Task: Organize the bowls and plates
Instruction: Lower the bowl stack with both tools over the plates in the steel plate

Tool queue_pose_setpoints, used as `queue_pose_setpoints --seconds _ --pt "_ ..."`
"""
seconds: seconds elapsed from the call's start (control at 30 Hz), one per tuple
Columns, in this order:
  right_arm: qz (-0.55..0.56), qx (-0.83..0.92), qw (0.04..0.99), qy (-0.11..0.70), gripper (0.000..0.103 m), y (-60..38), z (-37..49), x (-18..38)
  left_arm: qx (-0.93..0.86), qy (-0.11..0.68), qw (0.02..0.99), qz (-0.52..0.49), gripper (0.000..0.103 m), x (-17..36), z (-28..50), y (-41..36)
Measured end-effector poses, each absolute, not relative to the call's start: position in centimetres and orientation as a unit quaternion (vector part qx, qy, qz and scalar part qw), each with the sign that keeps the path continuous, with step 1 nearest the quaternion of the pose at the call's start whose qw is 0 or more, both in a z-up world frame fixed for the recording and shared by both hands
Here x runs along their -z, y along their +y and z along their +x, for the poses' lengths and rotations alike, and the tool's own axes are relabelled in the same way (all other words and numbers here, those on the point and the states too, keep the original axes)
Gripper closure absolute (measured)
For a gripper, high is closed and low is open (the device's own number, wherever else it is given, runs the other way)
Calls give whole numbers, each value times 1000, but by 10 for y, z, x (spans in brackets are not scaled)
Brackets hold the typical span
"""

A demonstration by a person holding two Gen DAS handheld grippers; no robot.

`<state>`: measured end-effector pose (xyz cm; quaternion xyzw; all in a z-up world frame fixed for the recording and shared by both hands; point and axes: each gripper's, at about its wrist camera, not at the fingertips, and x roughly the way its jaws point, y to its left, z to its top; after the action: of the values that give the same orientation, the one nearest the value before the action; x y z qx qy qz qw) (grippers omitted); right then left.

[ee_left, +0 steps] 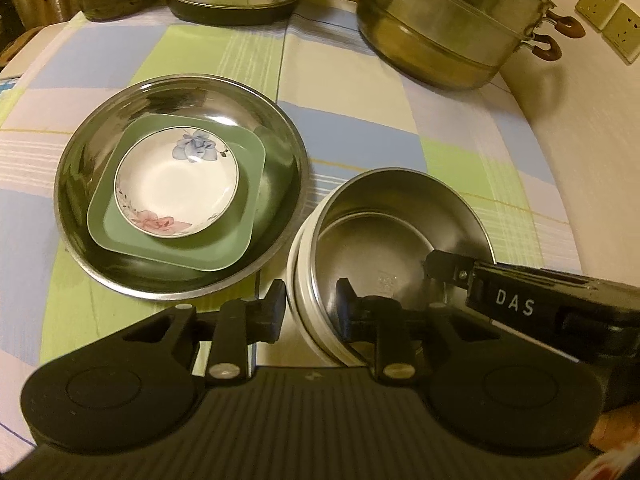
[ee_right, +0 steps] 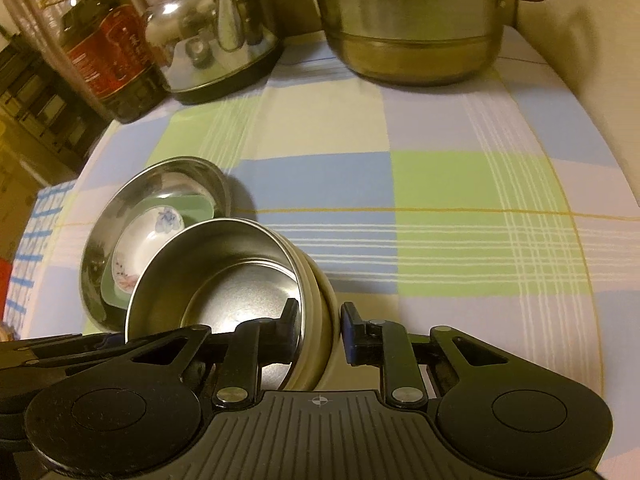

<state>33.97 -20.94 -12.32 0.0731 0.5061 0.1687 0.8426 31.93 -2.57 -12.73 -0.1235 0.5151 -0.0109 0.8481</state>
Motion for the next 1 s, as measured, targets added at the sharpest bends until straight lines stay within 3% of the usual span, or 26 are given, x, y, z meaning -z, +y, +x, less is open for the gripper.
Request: queue_pose_setpoints --seconds 1.0 --pt "69 -138 865 477 86 -201 340 91 23 506 850 -145 79 101 323 -16"
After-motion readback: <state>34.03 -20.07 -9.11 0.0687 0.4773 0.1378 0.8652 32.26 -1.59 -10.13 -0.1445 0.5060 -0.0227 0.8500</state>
